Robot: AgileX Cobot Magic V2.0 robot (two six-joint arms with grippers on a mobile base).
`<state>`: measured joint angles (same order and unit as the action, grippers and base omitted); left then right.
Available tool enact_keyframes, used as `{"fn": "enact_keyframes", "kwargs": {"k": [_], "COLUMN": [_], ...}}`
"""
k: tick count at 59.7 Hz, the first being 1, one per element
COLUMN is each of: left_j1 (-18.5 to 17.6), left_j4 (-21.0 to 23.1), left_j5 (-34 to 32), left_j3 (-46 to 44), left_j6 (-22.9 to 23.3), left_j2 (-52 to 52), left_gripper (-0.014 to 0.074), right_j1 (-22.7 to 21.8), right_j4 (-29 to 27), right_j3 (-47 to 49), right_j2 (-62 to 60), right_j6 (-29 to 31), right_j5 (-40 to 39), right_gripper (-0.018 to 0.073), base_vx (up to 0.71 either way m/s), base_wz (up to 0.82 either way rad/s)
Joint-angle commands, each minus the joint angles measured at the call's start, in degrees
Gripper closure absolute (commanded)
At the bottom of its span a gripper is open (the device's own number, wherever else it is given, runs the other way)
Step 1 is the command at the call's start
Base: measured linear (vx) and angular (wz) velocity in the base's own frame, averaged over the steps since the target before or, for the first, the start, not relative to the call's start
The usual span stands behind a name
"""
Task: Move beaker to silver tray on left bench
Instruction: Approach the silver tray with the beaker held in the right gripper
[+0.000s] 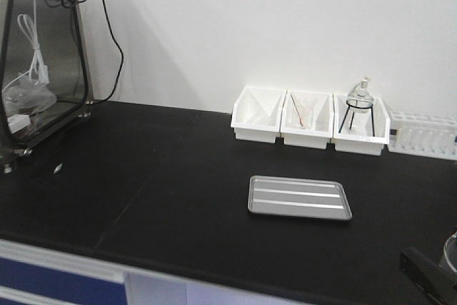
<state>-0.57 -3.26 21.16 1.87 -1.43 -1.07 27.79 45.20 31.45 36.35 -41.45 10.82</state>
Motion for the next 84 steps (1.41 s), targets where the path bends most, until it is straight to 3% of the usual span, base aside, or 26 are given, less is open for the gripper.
{"fn": "enact_keyframes", "kwargs": {"k": [1, 42, 84], "left_j1": [-0.33, -0.33, -0.33], "left_j4": [0.16, 0.16, 0.16], "left_j5": [-4.28, -4.28, -4.28], "left_j3": [1.14, 1.14, 1.14], "left_j6": [0.10, 0.10, 0.10], "left_j2": [-0.40, -0.40, -0.40], "left_gripper": [0.0595, 0.0595, 0.0595], "right_j1": [-0.02, -0.02, -0.02], "right_j4": [1.15, 1.15, 1.15], "right_j3": [1.78, 1.78, 1.78], "right_j2": [-0.09, 0.03, 0.04], "right_j6": [0.51, 0.51, 0.46], "right_j5": [-3.31, -3.29, -3.97], "right_gripper": [0.0571, 0.0571, 0.0571], "base_vx": [0.50, 0.43, 0.07], "base_wz": [-0.03, -0.34, -0.06]}}
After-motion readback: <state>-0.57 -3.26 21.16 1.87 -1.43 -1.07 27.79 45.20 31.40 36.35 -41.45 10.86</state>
